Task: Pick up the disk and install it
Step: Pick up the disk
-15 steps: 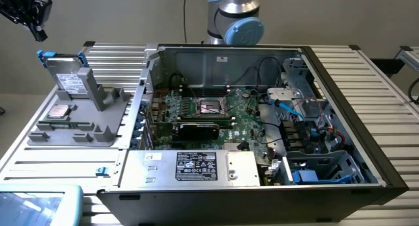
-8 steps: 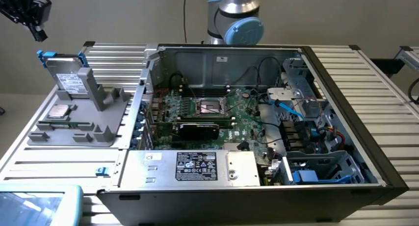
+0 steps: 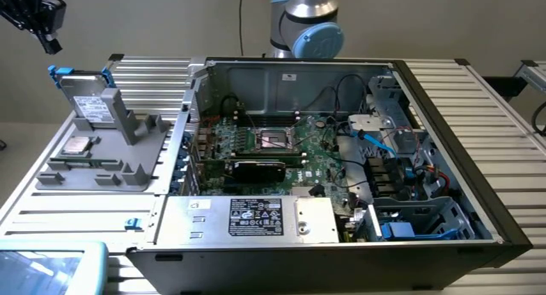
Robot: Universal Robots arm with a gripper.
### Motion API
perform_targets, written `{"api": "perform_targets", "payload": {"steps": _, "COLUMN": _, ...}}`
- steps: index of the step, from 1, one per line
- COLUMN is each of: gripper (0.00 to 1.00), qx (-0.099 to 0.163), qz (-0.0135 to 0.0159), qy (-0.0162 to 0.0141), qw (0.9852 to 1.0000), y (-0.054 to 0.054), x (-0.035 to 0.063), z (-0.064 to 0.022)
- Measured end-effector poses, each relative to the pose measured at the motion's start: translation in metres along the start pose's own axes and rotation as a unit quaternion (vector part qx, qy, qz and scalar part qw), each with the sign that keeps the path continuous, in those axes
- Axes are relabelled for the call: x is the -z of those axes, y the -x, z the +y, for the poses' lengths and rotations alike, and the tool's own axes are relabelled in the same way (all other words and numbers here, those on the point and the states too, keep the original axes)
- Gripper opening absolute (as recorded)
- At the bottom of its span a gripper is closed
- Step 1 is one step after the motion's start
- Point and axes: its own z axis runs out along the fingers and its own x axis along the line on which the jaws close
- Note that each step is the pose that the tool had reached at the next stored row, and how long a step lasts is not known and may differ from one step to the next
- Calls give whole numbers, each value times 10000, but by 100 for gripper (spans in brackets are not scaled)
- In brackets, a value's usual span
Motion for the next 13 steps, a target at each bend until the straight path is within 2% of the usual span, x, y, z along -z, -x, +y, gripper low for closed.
{"api": "perform_targets", "payload": {"steps": 4, "gripper": 11, "qx": -216, "qz": 4, "qy": -5, "qw": 9998, "y": 0, "x": 0, "z": 0}}
{"api": "perform_targets", "payload": {"steps": 7, "gripper": 11, "qx": -452, "qz": 9, "qy": -10, "qw": 9990, "y": 0, "x": 0, "z": 0}}
{"api": "perform_targets", "payload": {"steps": 10, "gripper": 11, "qx": -690, "qz": 14, "qy": -16, "qw": 9976, "y": 0, "x": -1, "z": 0}}
{"api": "perform_targets", "payload": {"steps": 13, "gripper": 11, "qx": -936, "qz": 20, "qy": -22, "qw": 9956, "y": 0, "x": -1, "z": 0}}
